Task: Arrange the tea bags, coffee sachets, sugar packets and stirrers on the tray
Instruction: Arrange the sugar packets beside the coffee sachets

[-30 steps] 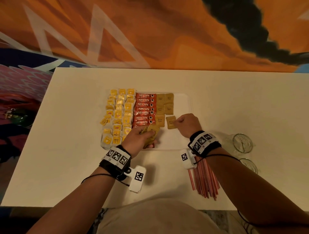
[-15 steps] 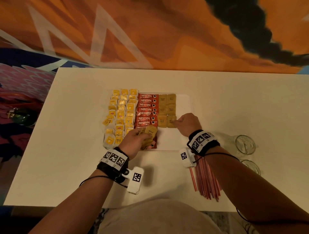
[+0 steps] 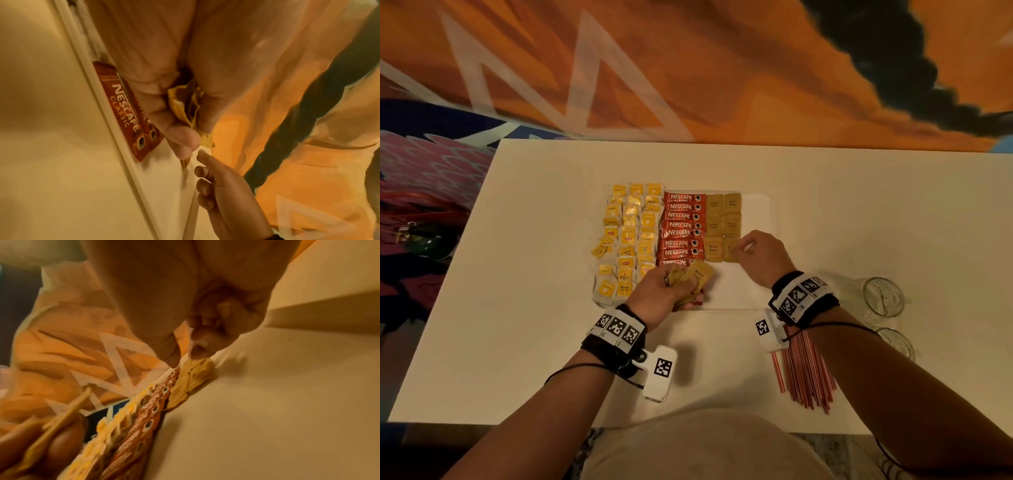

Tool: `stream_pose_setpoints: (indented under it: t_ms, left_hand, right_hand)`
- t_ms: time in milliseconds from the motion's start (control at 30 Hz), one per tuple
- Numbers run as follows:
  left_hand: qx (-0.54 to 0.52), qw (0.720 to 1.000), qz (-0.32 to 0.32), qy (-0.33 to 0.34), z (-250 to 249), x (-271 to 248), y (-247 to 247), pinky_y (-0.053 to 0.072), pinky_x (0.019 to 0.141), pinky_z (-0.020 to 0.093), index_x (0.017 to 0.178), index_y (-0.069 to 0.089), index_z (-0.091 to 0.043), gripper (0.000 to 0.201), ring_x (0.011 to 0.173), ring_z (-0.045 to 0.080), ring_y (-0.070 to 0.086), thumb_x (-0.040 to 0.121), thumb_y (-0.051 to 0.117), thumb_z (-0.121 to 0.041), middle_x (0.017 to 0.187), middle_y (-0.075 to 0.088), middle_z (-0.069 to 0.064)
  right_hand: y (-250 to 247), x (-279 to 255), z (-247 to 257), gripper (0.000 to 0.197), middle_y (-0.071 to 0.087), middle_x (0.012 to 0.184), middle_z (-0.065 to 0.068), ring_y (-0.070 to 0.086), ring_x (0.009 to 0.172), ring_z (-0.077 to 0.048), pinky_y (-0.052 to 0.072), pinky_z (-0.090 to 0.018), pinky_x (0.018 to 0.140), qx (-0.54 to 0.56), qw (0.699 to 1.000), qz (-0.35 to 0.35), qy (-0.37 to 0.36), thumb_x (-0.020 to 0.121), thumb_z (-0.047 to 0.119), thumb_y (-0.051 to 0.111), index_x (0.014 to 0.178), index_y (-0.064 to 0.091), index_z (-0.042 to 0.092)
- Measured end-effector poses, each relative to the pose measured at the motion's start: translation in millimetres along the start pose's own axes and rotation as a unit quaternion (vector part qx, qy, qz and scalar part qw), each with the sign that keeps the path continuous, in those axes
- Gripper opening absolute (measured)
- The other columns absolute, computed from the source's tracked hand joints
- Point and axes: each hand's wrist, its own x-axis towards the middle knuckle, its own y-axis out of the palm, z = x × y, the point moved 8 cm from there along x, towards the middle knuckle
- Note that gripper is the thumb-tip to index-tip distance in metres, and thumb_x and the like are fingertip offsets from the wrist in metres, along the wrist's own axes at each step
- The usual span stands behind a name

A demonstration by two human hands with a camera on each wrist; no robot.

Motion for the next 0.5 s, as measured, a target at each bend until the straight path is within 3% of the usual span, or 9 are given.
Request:
stream_pose_setpoints:
  t_ms: [67,167,333,400,500]
  left_hand:
    - [0.008,1.0,0.0,0.006,-2,-1,2,0.055,0.058,0.02,0.118,0.06,0.007,0.025,0.082,0.024,0.073,0.099,0.058,-0.009,0.108,0.07,0.026]
    - [0.022,1.0,-0.001,0.01,-3,0,3,0.053,0.056,0.019,0.115,0.061,0.005,0.023,0.079,0.022,0.072,0.099,0.058,-0.011,0.101,0.072,0.022]
    - [0.042,0.999,-0.03,0.013,-2,3,0,0.054,0.055,0.024,0.11,0.063,0.001,0.02,0.069,0.019,0.068,0.095,0.065,-0.012,0.083,0.071,0.012]
    - [0.046,0.998,-0.034,0.014,-1,4,1,0.055,0.055,0.025,0.108,0.065,-0.001,0.018,0.066,0.019,0.066,0.094,0.066,-0.012,0.083,0.07,0.014]
    - [0.066,0.998,-0.022,0.01,0,4,6,0.053,0.054,0.025,0.104,0.067,0.0,0.015,0.064,0.02,0.064,0.095,0.065,-0.011,0.082,0.07,0.019]
  right_hand:
    - [6,-10,9,0.015,0.07,0.094,0.011,0.064,0.085,-0.007,0.047,-0.023,0.071,0.019,0.998,0.047,-0.047,0.091,0.036,0.068,0.095,0.071,0.022]
    - [11,-29,21,0.016,0.071,0.086,0.011,0.062,0.078,-0.002,0.048,-0.025,0.073,0.054,0.988,0.105,-0.1,0.094,0.036,0.066,0.092,0.075,0.023]
    - [23,-56,29,0.017,0.063,0.068,0.025,0.055,0.061,0.008,0.038,-0.015,0.062,0.079,0.976,0.159,-0.124,0.096,0.038,0.065,0.087,0.075,0.026]
    - [30,-61,29,0.014,0.063,0.066,0.023,0.055,0.059,0.007,0.038,-0.013,0.06,0.083,0.974,0.166,-0.129,0.094,0.034,0.068,0.082,0.073,0.028]
    - [36,-63,26,0.016,0.063,0.068,0.016,0.054,0.058,0.003,0.041,-0.02,0.063,0.101,0.974,0.16,-0.127,0.094,0.027,0.069,0.085,0.073,0.015]
